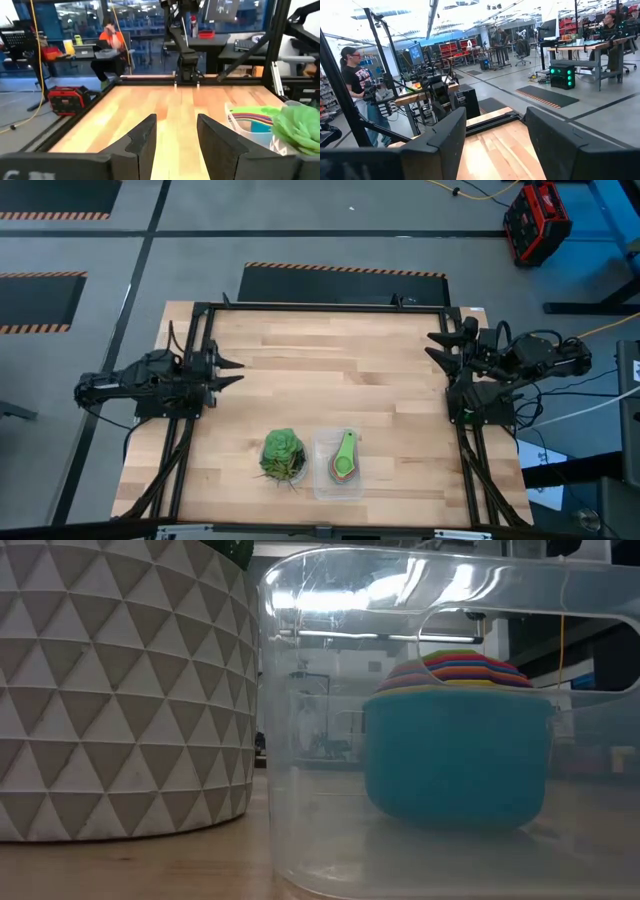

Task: Nest measuring cups in basket
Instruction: Return to Home Position

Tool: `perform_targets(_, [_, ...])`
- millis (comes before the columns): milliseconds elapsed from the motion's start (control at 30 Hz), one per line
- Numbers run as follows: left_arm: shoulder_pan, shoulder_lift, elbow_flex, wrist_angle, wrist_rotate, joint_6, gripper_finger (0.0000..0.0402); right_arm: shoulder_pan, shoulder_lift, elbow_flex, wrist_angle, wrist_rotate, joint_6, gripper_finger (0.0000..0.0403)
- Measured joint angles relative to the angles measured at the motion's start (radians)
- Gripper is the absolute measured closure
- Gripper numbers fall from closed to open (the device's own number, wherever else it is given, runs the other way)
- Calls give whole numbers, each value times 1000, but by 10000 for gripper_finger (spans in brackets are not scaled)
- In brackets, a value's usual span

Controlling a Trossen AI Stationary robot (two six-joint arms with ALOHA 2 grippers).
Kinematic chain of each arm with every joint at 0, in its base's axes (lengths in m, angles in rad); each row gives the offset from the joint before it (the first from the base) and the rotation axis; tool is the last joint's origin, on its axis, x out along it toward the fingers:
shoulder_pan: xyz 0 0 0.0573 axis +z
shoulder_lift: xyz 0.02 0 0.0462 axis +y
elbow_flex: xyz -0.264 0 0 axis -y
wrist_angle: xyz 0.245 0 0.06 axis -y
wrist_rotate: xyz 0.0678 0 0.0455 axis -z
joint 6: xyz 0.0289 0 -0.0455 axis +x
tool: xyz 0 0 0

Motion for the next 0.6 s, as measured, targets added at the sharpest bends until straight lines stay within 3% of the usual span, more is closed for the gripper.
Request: perform_targets(600, [0,-1,-213,247,-1,-2,266,0,0,0,0,0,-2,191])
